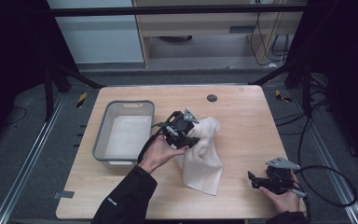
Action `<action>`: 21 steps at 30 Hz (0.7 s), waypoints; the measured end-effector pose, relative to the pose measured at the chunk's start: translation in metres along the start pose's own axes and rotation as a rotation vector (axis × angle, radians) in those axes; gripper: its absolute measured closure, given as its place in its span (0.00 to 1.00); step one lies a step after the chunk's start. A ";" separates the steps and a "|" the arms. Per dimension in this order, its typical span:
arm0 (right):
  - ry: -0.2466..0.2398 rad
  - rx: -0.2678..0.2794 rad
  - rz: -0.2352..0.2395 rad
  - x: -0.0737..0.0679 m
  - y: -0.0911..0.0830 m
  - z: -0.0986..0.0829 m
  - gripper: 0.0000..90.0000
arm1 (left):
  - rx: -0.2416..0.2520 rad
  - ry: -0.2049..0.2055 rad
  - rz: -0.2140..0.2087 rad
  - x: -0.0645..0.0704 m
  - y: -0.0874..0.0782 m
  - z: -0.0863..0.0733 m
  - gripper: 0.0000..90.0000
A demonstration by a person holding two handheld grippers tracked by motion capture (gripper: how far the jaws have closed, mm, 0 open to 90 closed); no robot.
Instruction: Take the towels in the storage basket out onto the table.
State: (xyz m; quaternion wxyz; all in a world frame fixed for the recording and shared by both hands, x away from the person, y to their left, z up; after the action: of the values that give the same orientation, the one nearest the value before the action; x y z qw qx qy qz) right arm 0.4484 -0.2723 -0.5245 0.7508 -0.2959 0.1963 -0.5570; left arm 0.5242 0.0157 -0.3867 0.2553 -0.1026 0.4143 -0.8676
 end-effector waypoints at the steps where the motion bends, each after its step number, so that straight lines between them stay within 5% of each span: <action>1: -0.001 0.000 0.000 0.000 0.000 0.000 0.09 | -0.002 -0.002 -0.001 0.000 0.003 -0.001 0.73; 11: -0.006 -0.003 0.001 0.000 0.000 0.000 0.08 | -0.027 -0.012 0.014 -0.002 0.026 -0.017 0.65; 21: -0.009 -0.003 -0.001 -0.001 0.001 -0.001 0.08 | -0.026 -0.061 0.019 -0.011 0.037 -0.033 0.47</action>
State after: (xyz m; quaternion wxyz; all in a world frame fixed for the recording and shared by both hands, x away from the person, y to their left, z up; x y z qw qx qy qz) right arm 0.4485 -0.2714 -0.5255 0.7511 -0.2997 0.1935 -0.5555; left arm 0.5337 0.0240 -0.4362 0.2748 -0.1284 0.4187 -0.8560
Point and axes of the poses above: each handheld gripper's, and its own axes: y roughly forward along the jaws, z roughly out of its top, x roughly to its right, the point moved 5 cm from there along y, roughly forward along the jaws, and after that the axes turned 1 degree about -z, right-handed, at the moved point
